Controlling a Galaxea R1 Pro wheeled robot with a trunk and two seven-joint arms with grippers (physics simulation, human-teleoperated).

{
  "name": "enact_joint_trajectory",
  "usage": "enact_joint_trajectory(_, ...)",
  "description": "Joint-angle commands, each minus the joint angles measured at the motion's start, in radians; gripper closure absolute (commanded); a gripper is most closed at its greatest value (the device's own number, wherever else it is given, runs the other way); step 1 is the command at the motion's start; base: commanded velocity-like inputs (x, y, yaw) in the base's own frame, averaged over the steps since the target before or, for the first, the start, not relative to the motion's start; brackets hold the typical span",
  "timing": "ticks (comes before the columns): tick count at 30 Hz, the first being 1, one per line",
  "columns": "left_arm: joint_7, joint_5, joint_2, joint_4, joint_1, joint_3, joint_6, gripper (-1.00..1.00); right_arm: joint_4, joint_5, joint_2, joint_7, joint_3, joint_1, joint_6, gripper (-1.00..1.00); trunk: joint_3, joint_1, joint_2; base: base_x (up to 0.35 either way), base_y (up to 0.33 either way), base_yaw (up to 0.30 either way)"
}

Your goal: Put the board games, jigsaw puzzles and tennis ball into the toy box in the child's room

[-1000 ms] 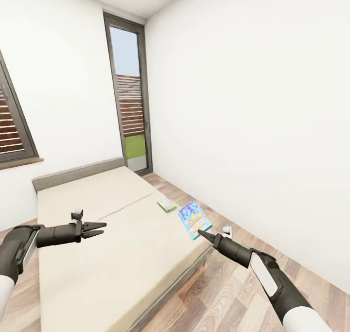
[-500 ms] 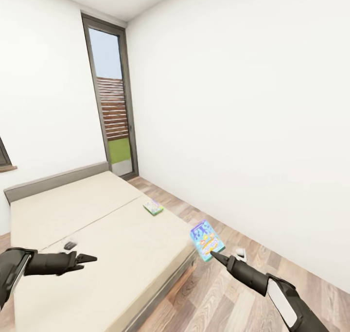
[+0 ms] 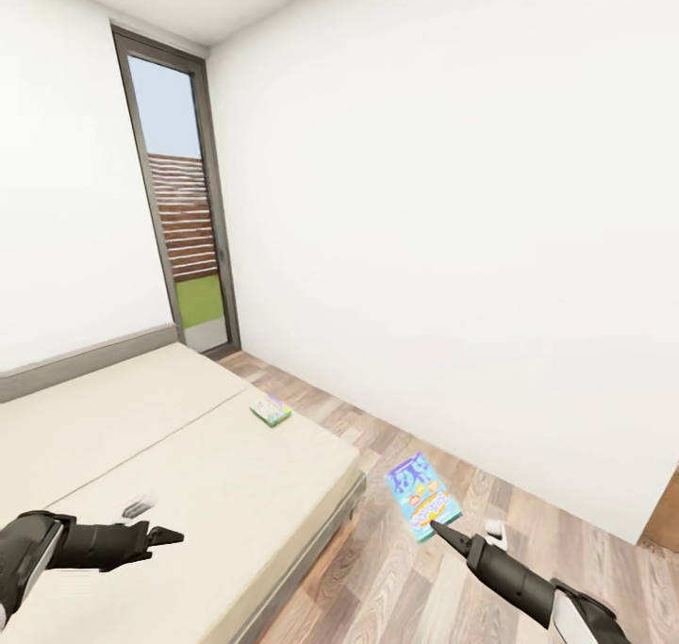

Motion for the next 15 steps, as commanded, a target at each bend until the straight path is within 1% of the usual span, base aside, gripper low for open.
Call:
enact_joint_trajectory(1, -0.008, -0.010, -0.004, 0.000, 0.000, 0.007, 0.007, -1.00, 0.001, -0.007, 0.000, 0.005, -0.002, 0.000, 0.008, 1.00, 0.001, 0.000, -0.001, 0.000, 0.000, -0.220)
enact_joint_trajectory(9, -0.010, -0.009, -0.025, 0.001, 0.000, 0.008, 0.005, -1.00, 0.001, -0.005, 0.001, 0.008, -0.006, 0.001, 0.007, 1.00, 0.010, 0.000, -0.001, 0.000, 0.000, -0.220)
enact_joint_trajectory(15, -0.010, -0.008, -0.028, 0.001, 0.000, 0.011, 0.004, -1.00, 0.001, -0.004, 0.007, 0.000, -0.006, -0.001, 0.005, 1.00, 0.017, 0.000, -0.001, 0.000, 0.000, -0.220)
